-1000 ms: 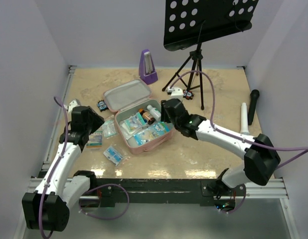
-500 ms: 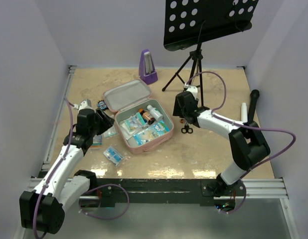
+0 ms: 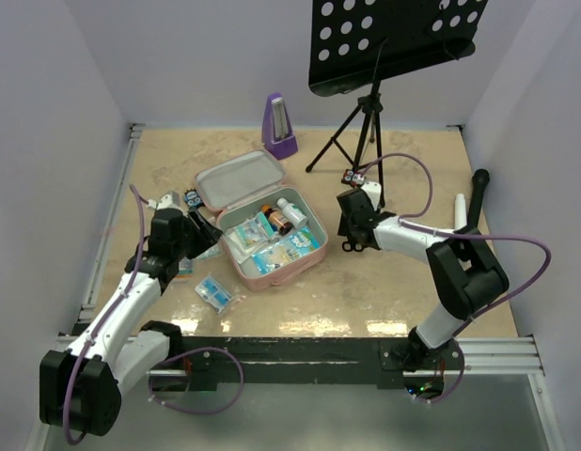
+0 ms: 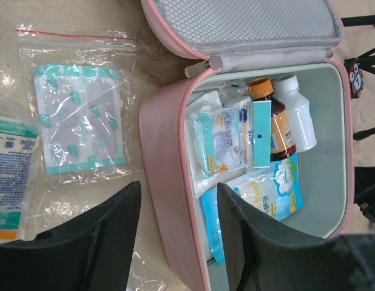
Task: Organize the medicine kit
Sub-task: Pick up the scissors from the center of the board.
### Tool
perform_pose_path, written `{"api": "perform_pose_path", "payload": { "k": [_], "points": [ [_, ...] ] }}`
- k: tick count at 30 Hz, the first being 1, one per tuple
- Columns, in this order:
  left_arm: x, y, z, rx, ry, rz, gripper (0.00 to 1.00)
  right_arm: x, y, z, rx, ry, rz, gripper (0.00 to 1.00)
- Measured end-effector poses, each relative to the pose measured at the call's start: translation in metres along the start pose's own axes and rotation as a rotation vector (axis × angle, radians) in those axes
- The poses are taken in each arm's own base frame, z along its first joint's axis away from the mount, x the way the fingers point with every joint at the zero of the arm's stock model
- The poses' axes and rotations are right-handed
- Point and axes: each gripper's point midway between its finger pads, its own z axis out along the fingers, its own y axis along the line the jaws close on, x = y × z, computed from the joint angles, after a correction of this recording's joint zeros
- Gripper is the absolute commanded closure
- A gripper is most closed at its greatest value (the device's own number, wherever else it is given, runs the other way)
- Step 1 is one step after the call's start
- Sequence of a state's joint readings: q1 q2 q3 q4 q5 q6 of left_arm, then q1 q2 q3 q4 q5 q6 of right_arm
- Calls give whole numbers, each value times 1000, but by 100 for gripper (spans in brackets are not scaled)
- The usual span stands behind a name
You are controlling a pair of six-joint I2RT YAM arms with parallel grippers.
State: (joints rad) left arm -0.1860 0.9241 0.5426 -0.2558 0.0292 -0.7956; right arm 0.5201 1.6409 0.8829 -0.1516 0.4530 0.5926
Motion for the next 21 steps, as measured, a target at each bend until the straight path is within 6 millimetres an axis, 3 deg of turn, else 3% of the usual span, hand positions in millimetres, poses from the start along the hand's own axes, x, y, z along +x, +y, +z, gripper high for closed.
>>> {"api": "perform_pose_path", "payload": {
  "k": [15,21],
  "points": [
    [14,1,4,34,31,-15,43,12,-5,12,30,46,-11,52],
    [13,-1,4,41,28,-21,42,9,0,15,20,47,-23,66]
  ]
}}
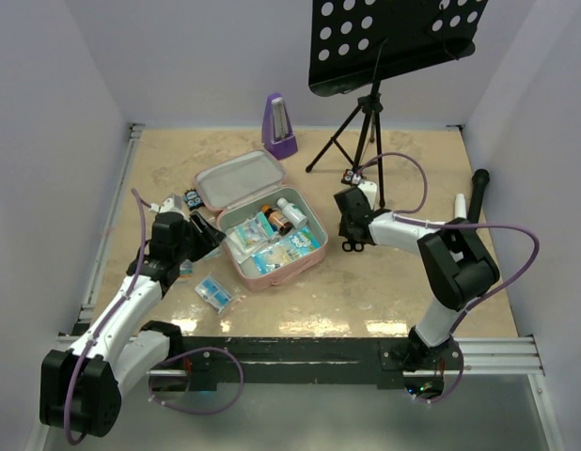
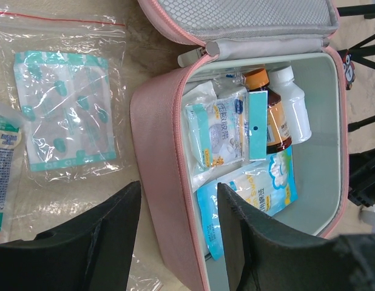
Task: Organize the medicine kit
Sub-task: Pick up the scissors from the center of the board.
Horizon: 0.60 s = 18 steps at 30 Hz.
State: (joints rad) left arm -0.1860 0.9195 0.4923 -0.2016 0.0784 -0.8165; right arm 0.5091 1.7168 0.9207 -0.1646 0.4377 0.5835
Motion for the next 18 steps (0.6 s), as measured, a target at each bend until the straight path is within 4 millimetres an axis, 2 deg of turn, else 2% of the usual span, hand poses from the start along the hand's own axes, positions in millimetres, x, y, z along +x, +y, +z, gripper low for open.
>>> {"api": "perform_pose_path", "payload": {
  "k": [3,11,18],
  "points": [
    [0,0,0,1,-1,-3,43,1,2,0,-10,5,-3,73],
    [0,-1,0,10,-7,-9,43,4,5,-4,-44,29,-5,82],
    [3,0,0,10,2,-11,43,21,-1,-20,-75,85,-15,97]
  ]
}}
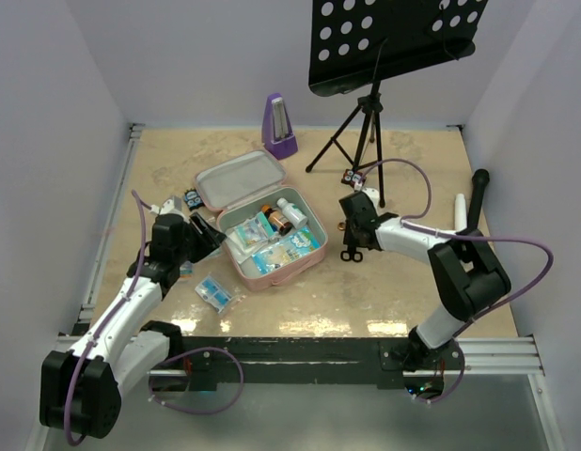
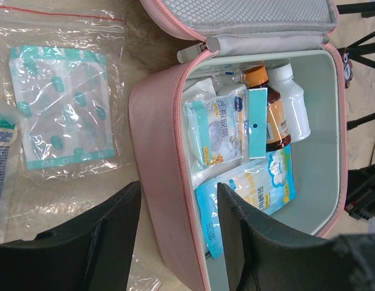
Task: Organize the medicine kit
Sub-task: Pick up the scissors from the center of the board, then place the scissors in the medicine box.
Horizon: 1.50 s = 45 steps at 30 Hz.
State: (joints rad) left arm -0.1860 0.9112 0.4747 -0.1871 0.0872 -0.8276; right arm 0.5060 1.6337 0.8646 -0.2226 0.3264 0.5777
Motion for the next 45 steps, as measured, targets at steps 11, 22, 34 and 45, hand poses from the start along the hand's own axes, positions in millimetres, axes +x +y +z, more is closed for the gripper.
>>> {"api": "perform_pose_path", "payload": {
  "k": [11,22,34,45],
  "points": [
    [4,2,1,6,11,-1,43,-10,1,-33,-40,-32,11,100],
    [10,6,2,0,21,-3,43,-3,5,-56,-58,-35,3,100],
    [10,6,2,-1,21,-3,43,-61,72,-141,-210,-202,-38,100],
    [10,7,1,-5,24,-3,44,-57,143,-171,-353,-215,-90,100]
  ]
}}
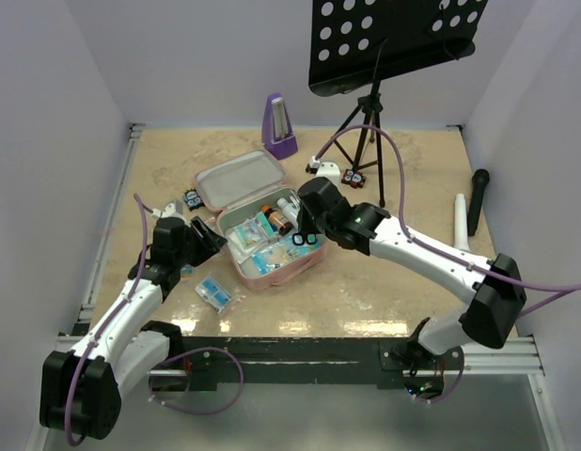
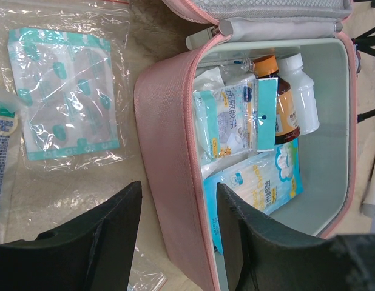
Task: Organize the medicine kit
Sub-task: Place the scissors in the medicine box.
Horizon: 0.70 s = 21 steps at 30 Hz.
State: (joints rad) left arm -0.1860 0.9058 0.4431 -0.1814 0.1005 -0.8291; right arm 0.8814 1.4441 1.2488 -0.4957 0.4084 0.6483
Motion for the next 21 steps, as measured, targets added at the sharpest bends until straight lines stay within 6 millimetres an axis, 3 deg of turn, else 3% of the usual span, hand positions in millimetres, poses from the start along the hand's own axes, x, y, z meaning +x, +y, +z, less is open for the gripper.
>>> {"api": "perform_pose_path", "payload": {
  "k": [4,14,21],
  "points": [
    [0,0,0,1,-1,0,44,10,12,12,-21,24,79,100],
    [0,0,0,1,-1,1,44,36,63,17,-57,64,342,100],
    [-2,-2,-3,10,-10,1,44,67,60,35,83,135,534,100]
  ]
}}
